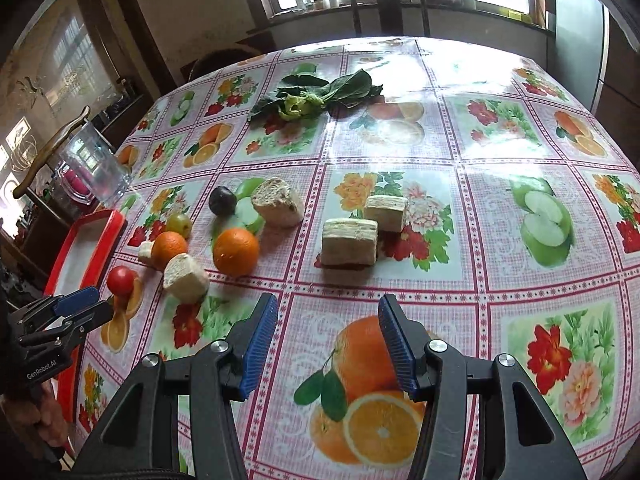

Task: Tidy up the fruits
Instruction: 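Grasp a red tomato with the left tool while the right tool grasps a beige block, then carry the tomato and beige block with both tools over the red tray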

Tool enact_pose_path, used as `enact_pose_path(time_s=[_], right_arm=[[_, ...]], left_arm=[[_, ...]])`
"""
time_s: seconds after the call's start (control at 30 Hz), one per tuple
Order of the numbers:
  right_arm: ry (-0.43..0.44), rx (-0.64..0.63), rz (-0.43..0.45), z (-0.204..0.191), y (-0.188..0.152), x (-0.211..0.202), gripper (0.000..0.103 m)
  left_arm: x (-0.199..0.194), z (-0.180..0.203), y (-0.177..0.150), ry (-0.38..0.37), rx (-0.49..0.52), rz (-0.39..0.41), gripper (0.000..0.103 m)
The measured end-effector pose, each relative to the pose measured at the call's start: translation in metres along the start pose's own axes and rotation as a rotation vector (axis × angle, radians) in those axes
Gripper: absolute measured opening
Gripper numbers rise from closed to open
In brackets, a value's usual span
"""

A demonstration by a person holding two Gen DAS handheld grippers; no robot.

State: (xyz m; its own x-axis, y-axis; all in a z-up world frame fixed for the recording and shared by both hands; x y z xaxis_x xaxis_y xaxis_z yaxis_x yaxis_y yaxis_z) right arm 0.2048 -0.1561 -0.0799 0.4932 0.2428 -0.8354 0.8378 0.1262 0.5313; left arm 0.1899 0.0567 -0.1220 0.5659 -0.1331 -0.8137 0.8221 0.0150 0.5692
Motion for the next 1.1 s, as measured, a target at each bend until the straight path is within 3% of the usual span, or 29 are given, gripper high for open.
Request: enact_pose_path(time_s=[0.27, 0.3, 0.37, 0.5, 0.73, 1.1], right_arm=[[-0.055, -0.01, -0.001, 0.005, 0.023, 0.027, 0.053], [-0.062, -0.015, 0.002, 0.005, 0.025, 0.028, 0.051], [-0.091, -0.031, 0.01, 0.006, 0.025, 0.028, 0.035], [-0.067, -0.018, 0.021, 0.008, 0.022, 0.025, 0.035], [-0.021, -0.002, 0.031, 0.001, 0.0, -0.001, 0.035], [0.082, -0.045, 0.063, -0.045, -0.024, -0.047, 0.035]], left_arm=[[0.025, -0.001, 0.011, 0.024, 0.01, -0.028, 0.043], [0.028, -0.001, 0.01, 0.027, 0.013, -0.037, 0.036], [0.03, 0.0, 0.01, 0.051, 0.03, -0.031, 0.029], [0.029, 0.004, 0.008, 0.055, 0.041, -0.024, 0.029], [0.014, 0.006, -0.003, -0.016, -0.005, -0.019, 0.029], [-0.023, 0.006, -0.03, -0.042, -0.023, 0.013, 0.029]])
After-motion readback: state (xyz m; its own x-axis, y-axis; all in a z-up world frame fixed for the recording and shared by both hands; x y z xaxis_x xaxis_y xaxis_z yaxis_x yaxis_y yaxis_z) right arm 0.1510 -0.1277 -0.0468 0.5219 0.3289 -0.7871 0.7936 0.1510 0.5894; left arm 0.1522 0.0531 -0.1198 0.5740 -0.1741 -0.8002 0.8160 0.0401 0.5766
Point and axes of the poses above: each gripper's, at about its wrist camera, not at the fingertips, and x roughly the way its jaws point, z to its right, y to its top, the point moved 6 cm from there along x, roughly the way its jaws point, and after that the axes turned 3 degrees about -x, right-handed, at the moved point
